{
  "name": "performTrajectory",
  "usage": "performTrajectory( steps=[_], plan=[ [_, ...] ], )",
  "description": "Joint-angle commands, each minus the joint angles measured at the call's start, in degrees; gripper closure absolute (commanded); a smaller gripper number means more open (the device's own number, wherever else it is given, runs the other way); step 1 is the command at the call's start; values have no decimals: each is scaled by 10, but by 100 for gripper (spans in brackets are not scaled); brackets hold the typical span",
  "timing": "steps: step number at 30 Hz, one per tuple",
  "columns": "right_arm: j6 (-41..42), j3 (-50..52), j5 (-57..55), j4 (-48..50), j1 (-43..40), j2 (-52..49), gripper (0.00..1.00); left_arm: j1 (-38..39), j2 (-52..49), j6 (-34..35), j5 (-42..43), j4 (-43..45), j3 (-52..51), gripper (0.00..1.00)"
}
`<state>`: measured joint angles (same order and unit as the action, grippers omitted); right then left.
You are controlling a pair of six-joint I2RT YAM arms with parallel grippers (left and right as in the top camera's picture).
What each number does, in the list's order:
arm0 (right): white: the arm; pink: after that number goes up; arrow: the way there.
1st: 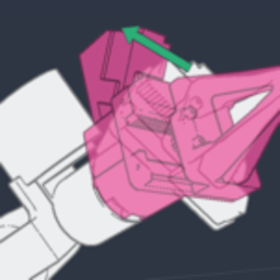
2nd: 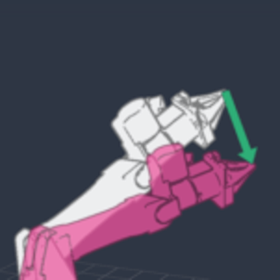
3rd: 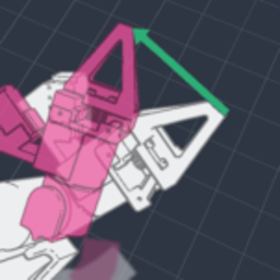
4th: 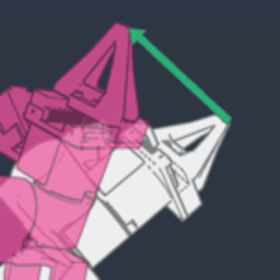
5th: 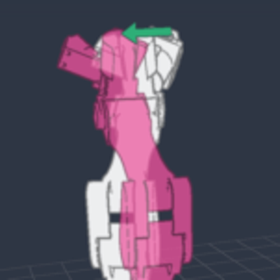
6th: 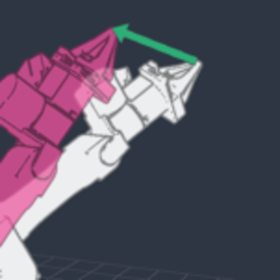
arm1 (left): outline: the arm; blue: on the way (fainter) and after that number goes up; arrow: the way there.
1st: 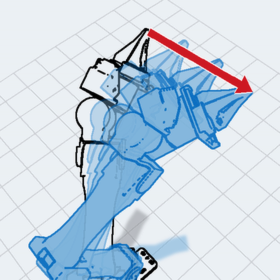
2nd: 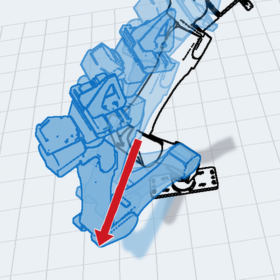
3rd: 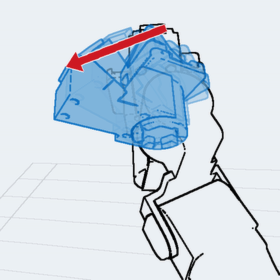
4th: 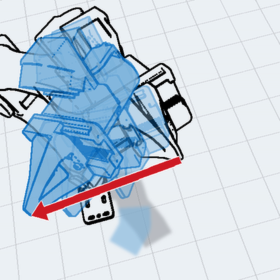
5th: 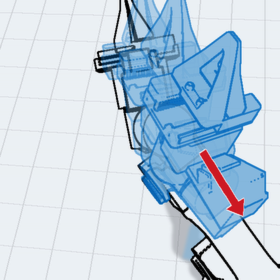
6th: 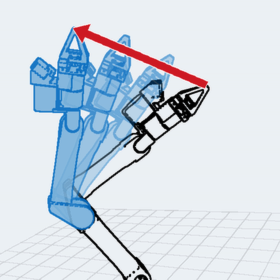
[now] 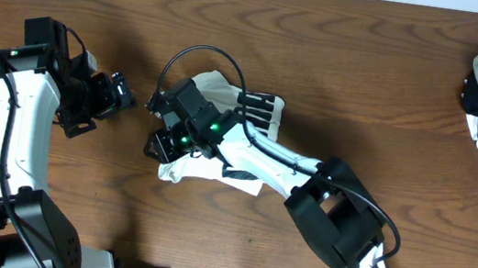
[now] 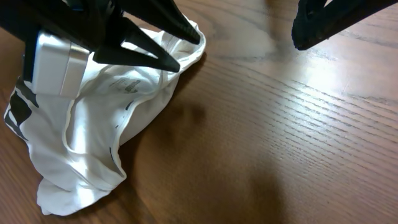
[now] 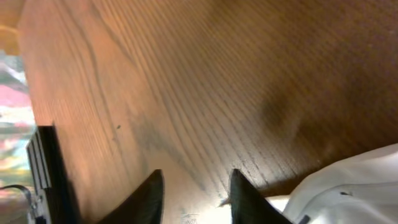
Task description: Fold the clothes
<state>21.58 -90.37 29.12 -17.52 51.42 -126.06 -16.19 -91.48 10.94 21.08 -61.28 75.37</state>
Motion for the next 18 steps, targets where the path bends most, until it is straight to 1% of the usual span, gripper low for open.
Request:
performTrajectory(
  steps=[1,3,5,7,10,12,18],
  plan=[
    [5,-11,16,-3,-28,23,73,-1,0,3,5,-2,7,2],
    [34,-11,-19,-17,-50,41,76,-1,0,3,5,-2,7,2],
    [41,-11,-44,-32,-70,55,79,-1,0,3,5,-2,7,2],
    [41,-11,-47,-35,-89,64,84,-1,0,3,5,-2,7,2],
    [38,-11,-37,-27,-110,63,94,-1,0,3,5,-2,7,2],
    [38,-11,-27,-13,-117,59,99,-1,0,3,5,-2,7,2],
    [39,-11,29,35,-124,30,99,-1,0,3,5,-2,7,2]
  ],
)
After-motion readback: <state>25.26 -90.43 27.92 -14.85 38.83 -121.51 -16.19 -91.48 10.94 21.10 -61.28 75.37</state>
